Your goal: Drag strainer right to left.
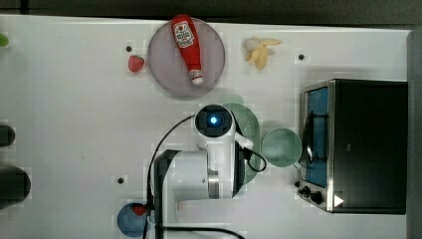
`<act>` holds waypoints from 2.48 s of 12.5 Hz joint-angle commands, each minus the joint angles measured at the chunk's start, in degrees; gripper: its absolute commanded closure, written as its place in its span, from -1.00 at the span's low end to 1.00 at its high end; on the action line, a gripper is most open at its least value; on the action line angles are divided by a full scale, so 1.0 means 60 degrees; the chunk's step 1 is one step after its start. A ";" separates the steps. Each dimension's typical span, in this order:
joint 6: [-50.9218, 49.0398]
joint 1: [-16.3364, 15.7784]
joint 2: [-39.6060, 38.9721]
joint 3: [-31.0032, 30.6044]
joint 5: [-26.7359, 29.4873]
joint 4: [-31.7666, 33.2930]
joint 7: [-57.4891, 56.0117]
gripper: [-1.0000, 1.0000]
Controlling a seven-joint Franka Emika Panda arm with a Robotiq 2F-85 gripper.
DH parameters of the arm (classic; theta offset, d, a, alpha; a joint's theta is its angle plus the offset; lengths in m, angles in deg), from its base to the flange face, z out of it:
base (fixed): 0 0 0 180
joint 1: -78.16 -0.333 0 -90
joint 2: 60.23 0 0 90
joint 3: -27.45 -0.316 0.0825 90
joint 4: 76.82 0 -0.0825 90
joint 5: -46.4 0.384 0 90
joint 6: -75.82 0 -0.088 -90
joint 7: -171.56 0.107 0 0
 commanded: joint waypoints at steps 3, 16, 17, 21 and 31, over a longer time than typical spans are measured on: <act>0.2013 0.0151 -0.0331 0.0018 0.0136 -0.0048 0.2621 -1.00; 0.3438 -0.0780 -0.1608 -0.0767 0.0267 0.0243 0.3816 -1.00; 0.3437 -0.0919 -0.1610 -0.0855 0.0389 0.0230 0.4080 -1.00; 0.3393 -0.1582 -0.1818 -0.1208 0.0888 -0.0046 0.4994 -1.00; 0.2967 -0.3300 -0.2780 -0.1450 0.2304 -0.1744 0.5710 -1.00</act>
